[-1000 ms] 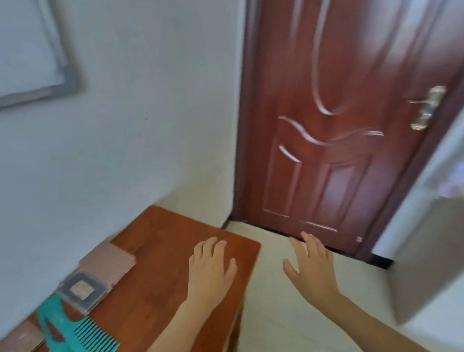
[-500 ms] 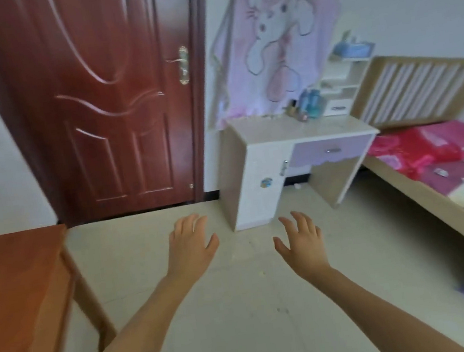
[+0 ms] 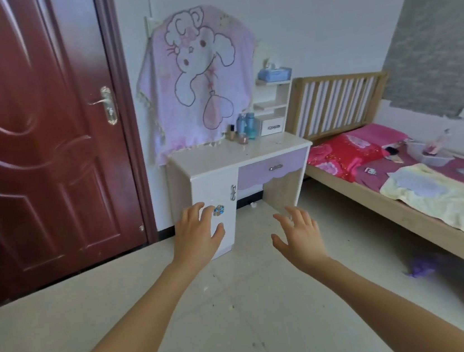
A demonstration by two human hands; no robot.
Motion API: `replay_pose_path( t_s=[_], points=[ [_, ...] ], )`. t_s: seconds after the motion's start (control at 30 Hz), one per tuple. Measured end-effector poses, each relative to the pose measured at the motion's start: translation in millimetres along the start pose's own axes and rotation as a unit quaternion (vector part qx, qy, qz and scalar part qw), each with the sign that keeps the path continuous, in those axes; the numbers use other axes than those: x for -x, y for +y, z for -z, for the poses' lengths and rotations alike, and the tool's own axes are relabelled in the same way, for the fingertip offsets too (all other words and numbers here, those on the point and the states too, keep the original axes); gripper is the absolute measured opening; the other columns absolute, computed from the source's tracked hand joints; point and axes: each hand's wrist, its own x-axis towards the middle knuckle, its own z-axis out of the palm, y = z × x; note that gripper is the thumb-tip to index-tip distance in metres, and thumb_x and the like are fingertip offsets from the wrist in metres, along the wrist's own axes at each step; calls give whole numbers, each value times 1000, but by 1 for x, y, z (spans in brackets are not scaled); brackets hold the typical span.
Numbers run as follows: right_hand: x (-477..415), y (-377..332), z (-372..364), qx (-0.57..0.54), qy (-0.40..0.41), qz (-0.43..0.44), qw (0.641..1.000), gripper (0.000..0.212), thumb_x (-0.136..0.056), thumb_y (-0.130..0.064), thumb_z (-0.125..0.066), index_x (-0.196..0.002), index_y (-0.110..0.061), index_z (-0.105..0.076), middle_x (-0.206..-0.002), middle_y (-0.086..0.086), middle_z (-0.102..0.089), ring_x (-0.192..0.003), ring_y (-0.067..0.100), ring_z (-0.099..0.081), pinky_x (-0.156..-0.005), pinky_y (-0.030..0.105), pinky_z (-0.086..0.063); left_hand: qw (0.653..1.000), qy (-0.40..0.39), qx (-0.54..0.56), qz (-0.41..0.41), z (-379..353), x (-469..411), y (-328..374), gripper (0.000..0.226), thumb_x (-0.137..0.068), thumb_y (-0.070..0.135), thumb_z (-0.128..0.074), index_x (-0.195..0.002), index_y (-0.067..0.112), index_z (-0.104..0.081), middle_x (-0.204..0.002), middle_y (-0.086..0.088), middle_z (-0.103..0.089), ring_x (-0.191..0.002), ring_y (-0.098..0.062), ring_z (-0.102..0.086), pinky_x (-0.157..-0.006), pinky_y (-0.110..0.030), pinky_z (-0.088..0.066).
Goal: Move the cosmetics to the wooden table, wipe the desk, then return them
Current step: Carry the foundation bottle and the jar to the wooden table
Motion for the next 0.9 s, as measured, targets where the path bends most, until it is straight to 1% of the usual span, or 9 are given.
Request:
replay_pose_path(
  t_s=[0.17,0.3,0.4,0.47,0.57,0.7,0.8,0.83,0.9],
  points=[
    [-54,29,-29,-15,5,-18,1000,44,-66,-20,-79,-106,-7,-64,-111,24,-61,-103,43,-58,-76,50,-49,1000,4,10,-13,-23,-71,-11,72,-74,52,-20,-121,9,-53,-130,-12,-50,-121,-35,-41,-93,-43,-38],
    [-78,53,-58,2,13,-14,1000,47,-60,-24,-84,-101,-9,-64,-105,19,-64,-95,39,-62,-68,45,-53,999,-12,30,-9,-57,-115,-17,69,-76,51,-25,-117,6,-56,-128,-16,-52,-119,-39,-44,-91,-46,-40],
    [-81,80,-79,31,-3,-6,1000,54,-58,-29,-84,-103,-13,-59,-103,17,-64,-93,37,-64,-69,44,-54,998,-57,36,-1,-90,-135,-11,77,-72,53,-17,-123,8,-52,-135,-13,-46,-125,-35,-38,-97,-43,-36],
    [-86,105,-91,41,-13,-6,999,57,-57,-30,-85,-104,-15,-55,-102,17,-64,-91,36,-64,-68,43,-54,997,-67,39,-7,-114,-150,-8,77,-72,53,-18,-121,6,-54,-133,-14,-48,-125,-35,-39,-95,-43,-37],
    [-101,148,-109,33,-20,-33,999,53,-57,-25,-85,-101,-10,-61,-101,20,-64,-90,39,-63,-66,46,-53,996,-79,44,-18,-145,-179,4,79,-70,52,-18,-117,2,-57,-126,-17,-53,-119,-39,-44,-90,-45,-41],
    [-136,207,-136,25,-19,-36,999,51,-59,-22,-85,-102,-6,-63,-105,24,-62,-95,42,-62,-68,49,-52,996,-72,41,-21,-179,-236,25,85,-66,55,-12,-123,7,-52,-133,-12,-47,-124,-34,-37,-95,-40,-36],
    [-174,253,-151,-10,-21,-46,999,49,-66,-22,-80,-109,-6,-62,-111,24,-60,-103,42,-58,-75,50,-50,998,-49,50,-8,-201,-286,49,74,-74,54,-20,-122,7,-52,-132,-12,-48,-124,-34,-37,-94,-39,-36],
    [-189,267,-155,-18,-20,-44,999,50,-66,-21,-79,-110,-6,-61,-112,24,-59,-103,42,-57,-76,50,-50,998,-44,50,-2,-208,-303,57,64,-80,48,-28,-123,7,-51,-133,-12,-46,-125,-33,-36,-96,-39,-35],
    [-216,295,-166,-12,-10,-18,1000,52,-61,-20,-83,-107,-6,-62,-106,22,-61,-95,42,-61,-70,49,-51,998,-27,56,5,-222,-336,70,46,-90,34,-44,-127,7,-48,-137,-11,-43,-129,-31,-32,-100,-38,-33]
  ],
)
